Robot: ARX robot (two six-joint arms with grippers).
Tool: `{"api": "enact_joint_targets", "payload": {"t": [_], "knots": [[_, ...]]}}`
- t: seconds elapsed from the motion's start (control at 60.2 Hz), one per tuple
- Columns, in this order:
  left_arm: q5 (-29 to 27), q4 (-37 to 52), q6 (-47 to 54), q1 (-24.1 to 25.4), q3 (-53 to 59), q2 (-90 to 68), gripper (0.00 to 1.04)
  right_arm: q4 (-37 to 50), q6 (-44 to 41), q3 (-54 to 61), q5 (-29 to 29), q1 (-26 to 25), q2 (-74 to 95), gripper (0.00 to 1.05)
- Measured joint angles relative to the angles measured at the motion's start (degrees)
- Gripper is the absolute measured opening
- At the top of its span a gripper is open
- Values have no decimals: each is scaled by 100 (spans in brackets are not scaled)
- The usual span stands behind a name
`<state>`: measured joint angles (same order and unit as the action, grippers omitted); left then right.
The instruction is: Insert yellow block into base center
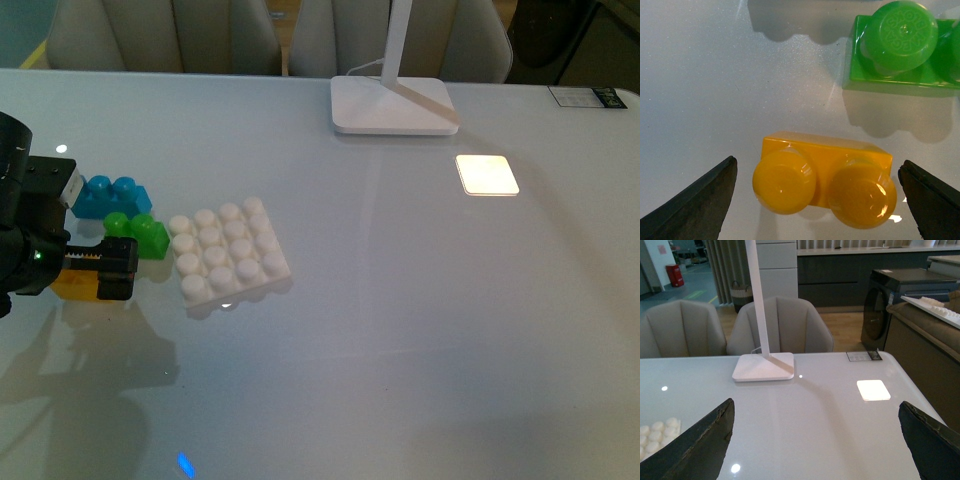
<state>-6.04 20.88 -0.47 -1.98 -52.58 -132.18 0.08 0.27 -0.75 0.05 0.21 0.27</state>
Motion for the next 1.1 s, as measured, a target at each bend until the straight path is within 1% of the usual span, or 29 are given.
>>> {"api": "enact_joint_targets", "payload": {"t": [0.216,0.266,0.349,0.432,0.465,0.647,0.846,1.095], "knots": [[-20,-4,2,0,-35,-44,97,0,0,0,0,0,0,96],[-28,-7,2,0,-35,-44,90,0,0,0,-2,0,0,96],[-44,-24,0,-4,-35,-44,76,0,0,0,0,0,0,96],[-74,-28,-2,-13,-42,-44,65,0,0,0,0,0,0,96],[-83,-28,-9,-17,-44,-44,64,0,0,0,0,0,0,96],[-79,-70,-101,-63,-24,0,63,0,0,0,0,0,0,96],[20,-280,-492,-219,205,389,63,0,0,0,-2,0,0,96],[-22,-874,-1349,-658,291,1132,63,0,-2,0,0,0,0,96]]}}
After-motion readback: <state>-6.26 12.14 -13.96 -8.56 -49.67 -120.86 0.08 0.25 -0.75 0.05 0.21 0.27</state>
